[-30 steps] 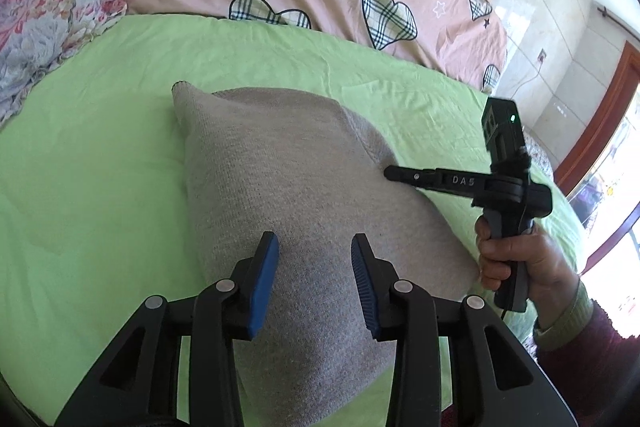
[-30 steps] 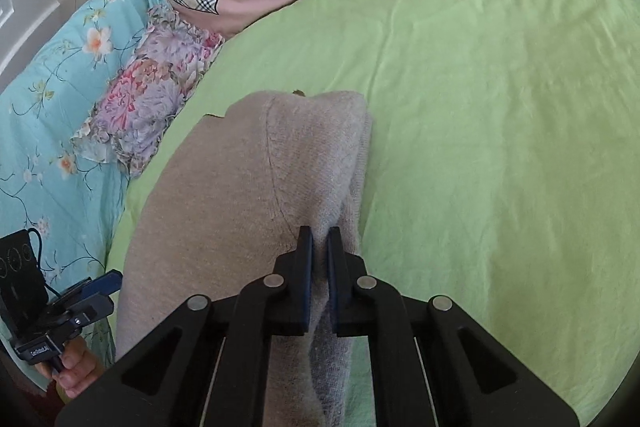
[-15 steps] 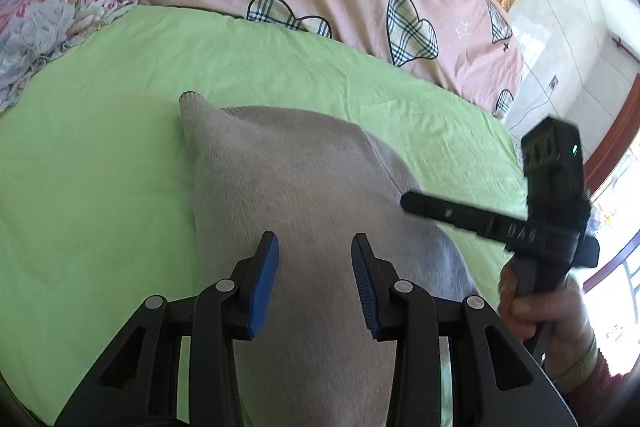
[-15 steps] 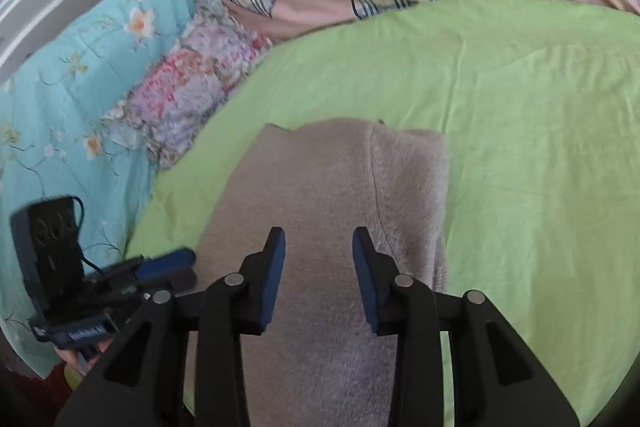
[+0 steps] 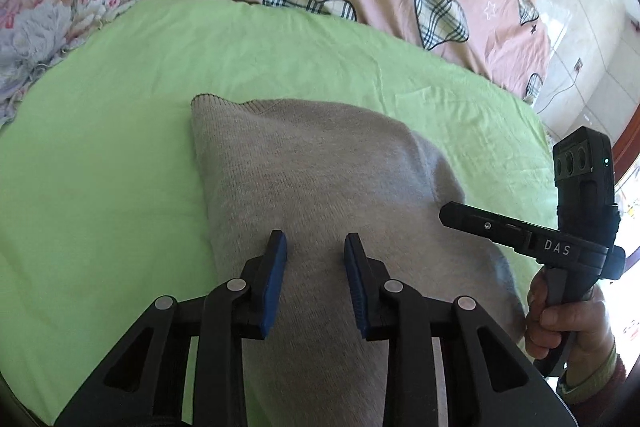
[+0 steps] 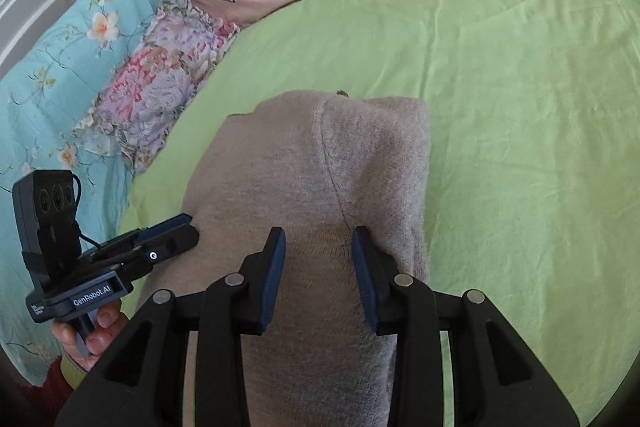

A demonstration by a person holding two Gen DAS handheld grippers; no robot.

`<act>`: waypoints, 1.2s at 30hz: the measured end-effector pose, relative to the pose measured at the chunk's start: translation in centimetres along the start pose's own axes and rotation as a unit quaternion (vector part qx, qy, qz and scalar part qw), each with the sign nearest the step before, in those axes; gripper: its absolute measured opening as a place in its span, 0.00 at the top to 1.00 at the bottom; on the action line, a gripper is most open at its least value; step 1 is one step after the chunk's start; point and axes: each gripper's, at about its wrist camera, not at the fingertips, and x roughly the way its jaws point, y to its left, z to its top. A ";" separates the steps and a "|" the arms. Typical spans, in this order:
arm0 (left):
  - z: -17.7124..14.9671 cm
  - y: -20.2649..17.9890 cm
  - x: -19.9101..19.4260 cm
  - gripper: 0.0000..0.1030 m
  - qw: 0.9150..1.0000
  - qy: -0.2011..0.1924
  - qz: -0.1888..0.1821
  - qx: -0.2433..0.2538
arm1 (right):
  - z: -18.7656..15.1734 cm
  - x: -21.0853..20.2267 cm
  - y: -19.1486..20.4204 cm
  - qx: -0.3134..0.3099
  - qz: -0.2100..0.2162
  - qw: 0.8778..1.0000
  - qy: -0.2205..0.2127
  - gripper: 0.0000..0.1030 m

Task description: Fold small clothes

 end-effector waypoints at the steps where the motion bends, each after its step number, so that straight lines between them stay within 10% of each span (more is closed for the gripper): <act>1: -0.4 -0.1 -0.7 0.71 1.000 -0.003 -0.003 0.001 | -0.4 -1.0 0.3 -0.005 0.000 1.000 -0.006 0.65; 10: -8.3 -2.3 -8.4 0.70 0.994 -0.026 -0.100 0.020 | -6.2 -6.5 2.2 -0.055 0.025 0.998 -0.010 0.65; 16: -11.6 -2.1 -6.6 0.70 0.997 0.025 -0.068 0.012 | -9.8 -5.9 1.2 -0.056 -0.016 0.998 0.026 0.65; 36: -13.9 -3.5 -5.8 0.68 0.999 0.016 0.004 0.042 | -11.8 -6.6 0.3 -0.073 -0.054 0.996 0.013 0.65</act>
